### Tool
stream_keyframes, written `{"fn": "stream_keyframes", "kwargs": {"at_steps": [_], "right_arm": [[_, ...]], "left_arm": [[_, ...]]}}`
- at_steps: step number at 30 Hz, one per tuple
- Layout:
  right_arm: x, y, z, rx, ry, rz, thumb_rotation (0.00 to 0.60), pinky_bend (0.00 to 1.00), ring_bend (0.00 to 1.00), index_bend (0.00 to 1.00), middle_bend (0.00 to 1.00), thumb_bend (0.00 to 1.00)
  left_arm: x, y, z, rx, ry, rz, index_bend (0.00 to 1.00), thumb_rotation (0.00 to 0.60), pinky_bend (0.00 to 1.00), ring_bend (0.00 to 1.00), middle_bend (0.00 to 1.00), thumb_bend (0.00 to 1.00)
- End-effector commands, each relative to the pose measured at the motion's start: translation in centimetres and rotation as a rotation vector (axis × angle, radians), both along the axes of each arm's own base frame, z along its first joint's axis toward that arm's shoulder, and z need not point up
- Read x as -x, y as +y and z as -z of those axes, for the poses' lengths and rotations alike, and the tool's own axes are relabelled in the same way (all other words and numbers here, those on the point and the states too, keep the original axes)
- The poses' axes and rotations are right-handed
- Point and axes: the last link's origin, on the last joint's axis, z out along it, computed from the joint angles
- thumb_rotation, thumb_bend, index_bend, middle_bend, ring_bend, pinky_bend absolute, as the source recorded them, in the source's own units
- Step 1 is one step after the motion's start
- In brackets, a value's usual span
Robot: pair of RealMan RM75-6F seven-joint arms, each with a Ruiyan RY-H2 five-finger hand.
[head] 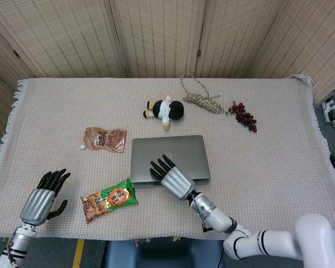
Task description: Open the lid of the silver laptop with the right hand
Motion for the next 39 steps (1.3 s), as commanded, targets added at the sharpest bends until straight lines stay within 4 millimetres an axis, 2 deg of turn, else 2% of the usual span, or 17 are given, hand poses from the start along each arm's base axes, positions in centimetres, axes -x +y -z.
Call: {"fn": "stream_keyframes", "kwargs": {"at_steps": [1, 10, 13, 20, 24, 29, 39], "right_arm": [[-1.5, -0.9, -0.1, 0.052, 0.028, -0.03, 0.6, 0.0, 0.0, 0.0, 0.0, 0.64], [-3.4, -2.2, 0.1, 0.095, 0.061, -0.048, 0.6, 0.0, 0.0, 0.0, 0.0, 0.64], [-3.8, -2.6, 0.2, 0.11, 0.071, -0.051, 0.6, 0.0, 0.0, 0.0, 0.0, 0.64], [-4.5, -3.2, 0.3, 0.141, 0.084, -0.055, 0.6, 0.0, 0.0, 0.0, 0.0, 0.64], [-4.6, -3.4, 0.2, 0.152, 0.089, -0.05, 0.6, 0.0, 0.0, 0.0, 0.0, 0.64], [-4.7, -3.5, 0.2, 0.159, 0.09, -0.039, 0.6, 0.0, 0.0, 0.0, 0.0, 0.64], [-5.1, -3.4, 0.6, 0.162, 0.087, -0.037, 0.6, 0.0, 0.0, 0.0, 0.0, 0.64]], "left_arm": [[-0.1, 0.0, 0.4, 0.037, -0.008, 0.004, 0.04, 0.6, 0.0, 0.02, 0.05, 0.48], [-1.7, 0.7, 2.4, 0.147, -0.004, 0.085, 0.05, 0.6, 0.0, 0.03, 0.06, 0.49], [-2.8, 1.7, 3.4, 0.187, -0.007, 0.118, 0.05, 0.6, 0.0, 0.03, 0.06, 0.49], [-5.4, 5.2, 5.8, 0.266, 0.011, 0.161, 0.03, 0.6, 0.0, 0.02, 0.06, 0.68], [-6.6, 7.1, 7.1, 0.285, 0.015, 0.158, 0.02, 0.6, 0.0, 0.01, 0.06, 0.74], [-7.9, 8.7, 8.9, 0.333, 0.048, 0.151, 0.01, 0.6, 0.0, 0.01, 0.06, 0.79], [-9.7, 10.8, 12.2, 0.386, 0.098, 0.129, 0.0, 0.6, 0.0, 0.0, 0.06, 0.79]]}}
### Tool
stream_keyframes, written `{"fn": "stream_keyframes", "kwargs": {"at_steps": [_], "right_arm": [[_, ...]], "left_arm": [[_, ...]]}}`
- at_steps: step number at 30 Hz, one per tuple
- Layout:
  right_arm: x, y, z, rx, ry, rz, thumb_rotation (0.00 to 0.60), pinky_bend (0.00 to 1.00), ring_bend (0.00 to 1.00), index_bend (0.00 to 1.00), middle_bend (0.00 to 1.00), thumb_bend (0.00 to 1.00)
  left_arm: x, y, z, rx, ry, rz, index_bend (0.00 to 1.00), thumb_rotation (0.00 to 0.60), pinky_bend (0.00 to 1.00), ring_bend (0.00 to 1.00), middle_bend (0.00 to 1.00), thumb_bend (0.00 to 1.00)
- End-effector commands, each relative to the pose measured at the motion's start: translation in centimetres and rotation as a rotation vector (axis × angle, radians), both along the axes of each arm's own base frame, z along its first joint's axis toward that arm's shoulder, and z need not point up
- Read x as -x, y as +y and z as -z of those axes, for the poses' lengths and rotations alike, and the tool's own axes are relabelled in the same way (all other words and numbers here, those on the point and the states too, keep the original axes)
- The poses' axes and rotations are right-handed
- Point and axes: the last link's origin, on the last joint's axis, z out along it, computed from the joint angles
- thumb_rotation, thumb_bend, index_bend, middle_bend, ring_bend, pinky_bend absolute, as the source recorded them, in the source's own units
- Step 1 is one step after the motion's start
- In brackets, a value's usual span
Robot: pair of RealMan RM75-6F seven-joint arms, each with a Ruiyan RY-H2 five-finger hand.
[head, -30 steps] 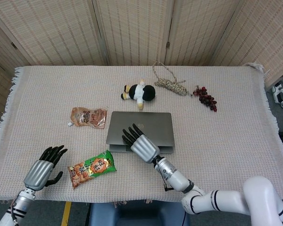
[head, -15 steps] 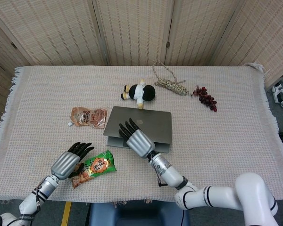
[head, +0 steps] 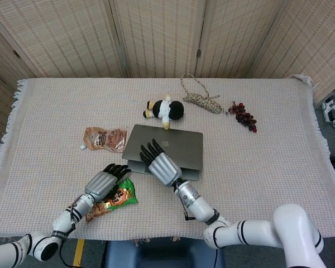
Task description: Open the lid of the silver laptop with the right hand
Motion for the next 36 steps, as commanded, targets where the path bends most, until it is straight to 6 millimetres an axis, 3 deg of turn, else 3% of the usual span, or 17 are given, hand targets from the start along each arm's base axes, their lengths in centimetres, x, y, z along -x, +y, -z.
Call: {"fn": "stream_keyframes", "kwargs": {"at_steps": [1, 21, 30, 36], "right_arm": [[-0.1, 0.0, 0.0, 0.003, 0.0, -0.001, 0.6, 0.0, 0.0, 0.0, 0.0, 0.64], [0.7, -1.0, 0.5, 0.04, 0.024, 0.035, 0.6, 0.0, 0.0, 0.0, 0.0, 0.64], [0.8, -2.1, 0.5, 0.075, 0.025, 0.06, 0.6, 0.0, 0.0, 0.0, 0.0, 0.46], [0.5, -3.1, -0.5, 0.112, -0.006, 0.071, 0.6, 0.0, 0.0, 0.0, 0.0, 0.45]], "left_arm": [[-0.5, 0.8, 0.8, 0.008, 0.017, -0.011, 0.0, 0.6, 0.0, 0.0, 0.06, 0.8], [-0.7, 1.3, 1.8, 0.014, 0.081, -0.033, 0.02, 0.6, 0.0, 0.0, 0.06, 0.8], [-0.6, 1.4, 1.9, 0.015, 0.09, -0.041, 0.02, 0.6, 0.0, 0.0, 0.06, 0.8], [-0.5, 1.4, 1.8, 0.011, 0.091, -0.04, 0.02, 0.6, 0.0, 0.0, 0.06, 0.8]]}}
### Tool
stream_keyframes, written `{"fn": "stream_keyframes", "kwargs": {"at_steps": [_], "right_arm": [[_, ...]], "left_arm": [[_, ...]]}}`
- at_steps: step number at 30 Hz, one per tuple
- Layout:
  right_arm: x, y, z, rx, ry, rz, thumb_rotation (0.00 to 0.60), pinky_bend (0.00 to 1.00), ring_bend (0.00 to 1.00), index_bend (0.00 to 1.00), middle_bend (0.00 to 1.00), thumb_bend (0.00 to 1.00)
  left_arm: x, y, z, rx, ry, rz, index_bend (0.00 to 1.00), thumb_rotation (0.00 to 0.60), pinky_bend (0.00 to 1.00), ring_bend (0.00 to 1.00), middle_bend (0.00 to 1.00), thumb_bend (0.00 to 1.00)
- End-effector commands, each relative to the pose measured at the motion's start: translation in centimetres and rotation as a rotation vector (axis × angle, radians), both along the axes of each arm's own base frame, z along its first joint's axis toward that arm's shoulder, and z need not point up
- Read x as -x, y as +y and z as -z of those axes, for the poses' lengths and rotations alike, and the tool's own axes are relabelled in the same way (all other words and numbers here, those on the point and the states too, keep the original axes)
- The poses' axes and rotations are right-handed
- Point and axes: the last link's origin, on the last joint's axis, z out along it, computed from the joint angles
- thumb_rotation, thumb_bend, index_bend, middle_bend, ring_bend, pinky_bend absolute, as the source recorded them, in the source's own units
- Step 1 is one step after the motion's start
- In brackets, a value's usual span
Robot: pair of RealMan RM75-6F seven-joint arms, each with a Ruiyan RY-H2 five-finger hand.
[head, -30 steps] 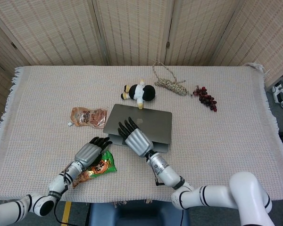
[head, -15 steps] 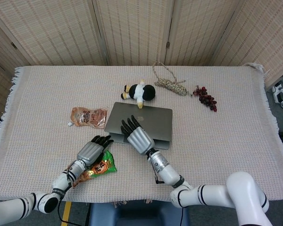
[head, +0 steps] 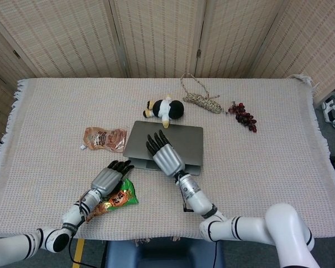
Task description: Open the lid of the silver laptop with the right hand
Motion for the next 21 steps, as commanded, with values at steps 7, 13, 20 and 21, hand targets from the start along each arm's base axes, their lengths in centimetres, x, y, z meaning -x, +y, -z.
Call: {"fn": "stream_keyframes", "kwargs": {"at_steps": [7, 13, 20, 21], "right_arm": [[-0.5, -2.4, -3.2, 0.077, -0.077, 0.049, 0.6, 0.0, 0.0, 0.0, 0.0, 0.45], [-0.2, -4.8, -5.6, 0.126, -0.138, 0.123, 0.6, 0.0, 0.0, 0.0, 0.0, 0.45], [0.4, -7.9, -7.7, 0.179, -0.18, 0.2, 0.6, 0.0, 0.0, 0.0, 0.0, 0.45], [0.4, -8.4, -7.9, 0.187, -0.18, 0.21, 0.6, 0.0, 0.0, 0.0, 0.0, 0.45]], "left_arm": [[-0.1, 0.0, -0.1, -0.008, -0.001, 0.008, 0.02, 0.6, 0.0, 0.0, 0.06, 0.8], [-0.3, -0.1, 0.0, -0.009, 0.004, 0.017, 0.02, 0.6, 0.0, 0.0, 0.06, 0.8], [-0.4, -0.2, 0.0, -0.012, 0.008, 0.019, 0.02, 0.6, 0.0, 0.0, 0.06, 0.8], [-0.4, -0.2, -0.1, -0.014, 0.009, 0.019, 0.02, 0.6, 0.0, 0.0, 0.06, 0.8]]}}
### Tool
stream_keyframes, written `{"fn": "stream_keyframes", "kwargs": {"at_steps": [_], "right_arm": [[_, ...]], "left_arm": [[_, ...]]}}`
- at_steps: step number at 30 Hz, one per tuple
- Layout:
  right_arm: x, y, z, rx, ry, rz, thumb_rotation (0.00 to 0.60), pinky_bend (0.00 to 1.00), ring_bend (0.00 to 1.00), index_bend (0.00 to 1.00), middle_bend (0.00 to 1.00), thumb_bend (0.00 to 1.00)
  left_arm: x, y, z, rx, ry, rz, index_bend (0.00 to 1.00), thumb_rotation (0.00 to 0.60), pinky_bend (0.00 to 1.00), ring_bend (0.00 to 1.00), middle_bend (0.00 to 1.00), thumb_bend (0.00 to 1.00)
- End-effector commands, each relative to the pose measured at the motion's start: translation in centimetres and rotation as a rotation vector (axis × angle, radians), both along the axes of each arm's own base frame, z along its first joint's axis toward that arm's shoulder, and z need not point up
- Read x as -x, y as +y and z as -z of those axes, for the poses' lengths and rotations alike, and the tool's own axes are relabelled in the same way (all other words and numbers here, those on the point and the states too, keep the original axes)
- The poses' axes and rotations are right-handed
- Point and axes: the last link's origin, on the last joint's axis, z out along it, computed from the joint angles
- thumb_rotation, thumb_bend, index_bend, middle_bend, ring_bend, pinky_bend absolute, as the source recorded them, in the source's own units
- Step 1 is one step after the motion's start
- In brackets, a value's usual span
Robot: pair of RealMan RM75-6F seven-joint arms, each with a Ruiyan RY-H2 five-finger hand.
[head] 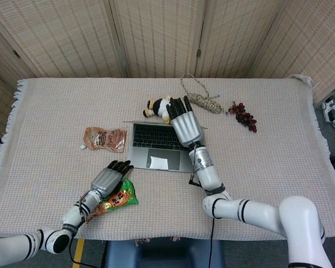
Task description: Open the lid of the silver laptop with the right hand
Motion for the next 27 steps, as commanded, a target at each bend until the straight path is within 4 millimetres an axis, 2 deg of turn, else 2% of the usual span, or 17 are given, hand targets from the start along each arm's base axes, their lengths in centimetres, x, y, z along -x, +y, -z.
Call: {"fn": "stream_keyframes", "kwargs": {"at_steps": [1, 16, 27], "right_arm": [[0.1, -1.5, -0.8, 0.02, -0.007, 0.025, 0.6, 0.0, 0.0, 0.0, 0.0, 0.45], [0.0, -6.6, -3.2, 0.119, -0.053, 0.137, 0.6, 0.0, 0.0, 0.0, 0.0, 0.45], [2.2, -8.6, -4.0, 0.156, -0.076, 0.248, 0.6, 0.0, 0.0, 0.0, 0.0, 0.45]], "left_arm": [[0.0, 0.0, 0.0, -0.003, 0.003, 0.001, 0.02, 0.6, 0.0, 0.0, 0.05, 0.8], [0.1, -0.1, -0.3, -0.01, 0.011, -0.001, 0.02, 0.6, 0.0, 0.0, 0.06, 0.8], [0.2, -0.3, -0.4, -0.013, 0.02, 0.001, 0.03, 0.6, 0.0, 0.0, 0.06, 0.8]]}}
